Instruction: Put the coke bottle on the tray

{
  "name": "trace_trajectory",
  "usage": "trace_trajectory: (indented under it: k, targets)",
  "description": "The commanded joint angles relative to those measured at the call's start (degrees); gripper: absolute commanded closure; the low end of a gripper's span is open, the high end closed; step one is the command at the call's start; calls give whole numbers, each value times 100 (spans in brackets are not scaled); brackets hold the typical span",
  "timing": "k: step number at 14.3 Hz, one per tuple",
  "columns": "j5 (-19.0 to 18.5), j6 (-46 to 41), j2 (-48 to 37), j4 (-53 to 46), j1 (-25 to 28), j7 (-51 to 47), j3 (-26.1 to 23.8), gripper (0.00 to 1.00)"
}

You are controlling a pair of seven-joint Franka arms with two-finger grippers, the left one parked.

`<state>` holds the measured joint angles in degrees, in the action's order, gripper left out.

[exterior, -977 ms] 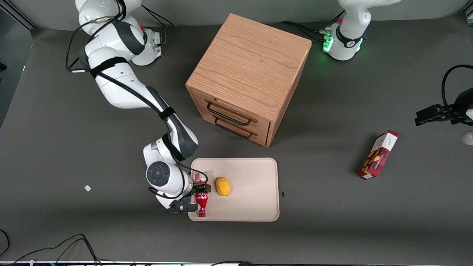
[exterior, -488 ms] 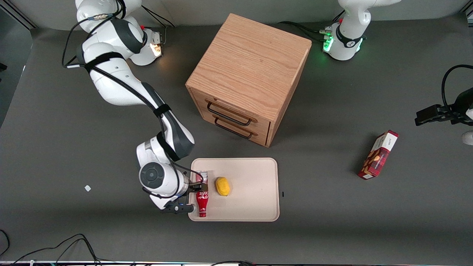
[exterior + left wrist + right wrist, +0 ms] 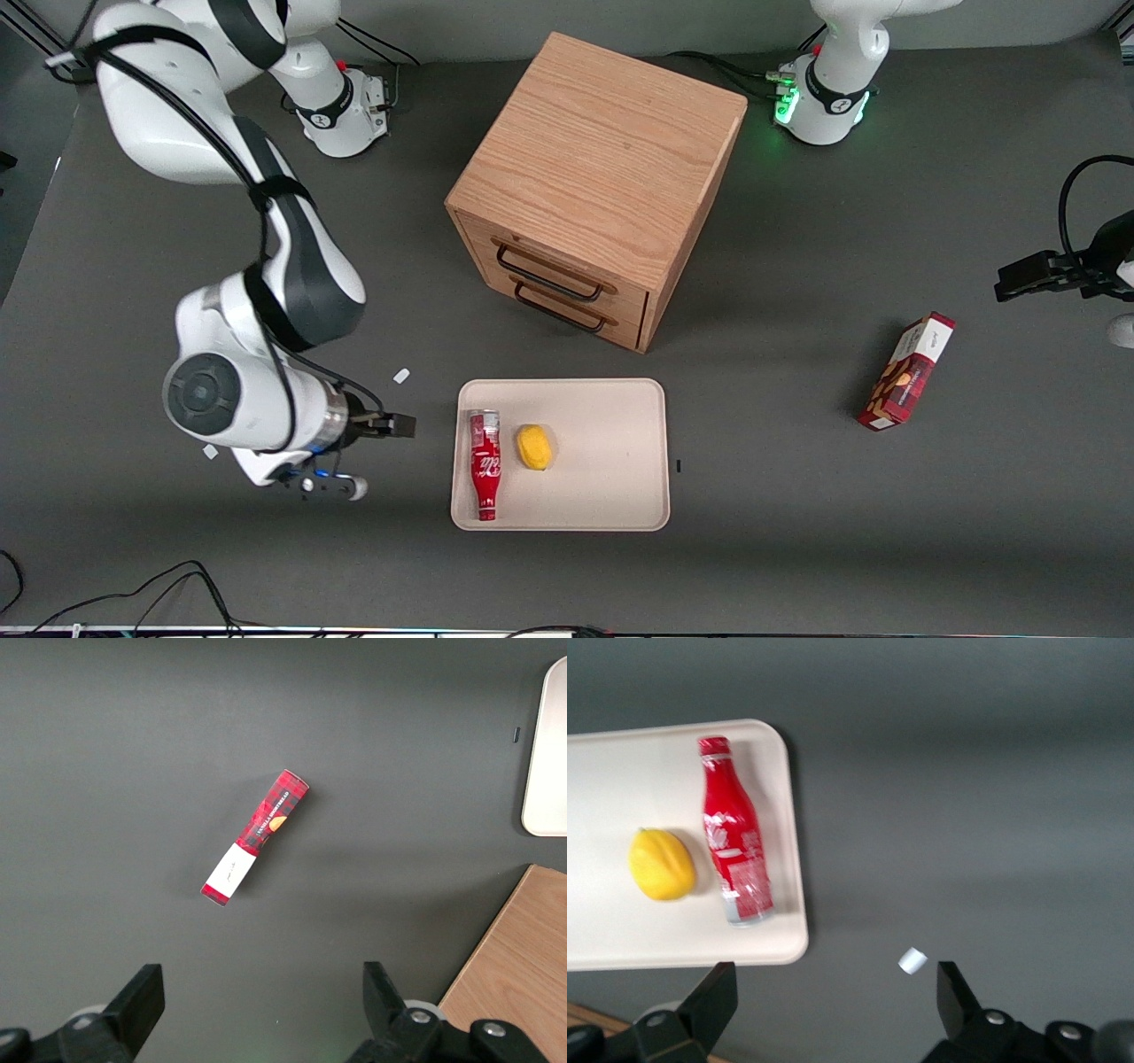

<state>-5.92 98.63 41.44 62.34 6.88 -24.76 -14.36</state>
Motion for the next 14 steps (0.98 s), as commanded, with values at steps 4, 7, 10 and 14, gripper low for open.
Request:
trace_trajectory:
  k: [4, 7, 10, 14]
  targets:
    - [118, 51, -2549, 3043, -1668, 769, -987, 0]
    - [127, 16, -3455, 3897, -2761, 814, -1912, 0]
    - [520, -36, -4220, 4303, -1871, 998, -873, 0]
    - [689, -186, -5153, 4857, -462, 1570, 800, 0]
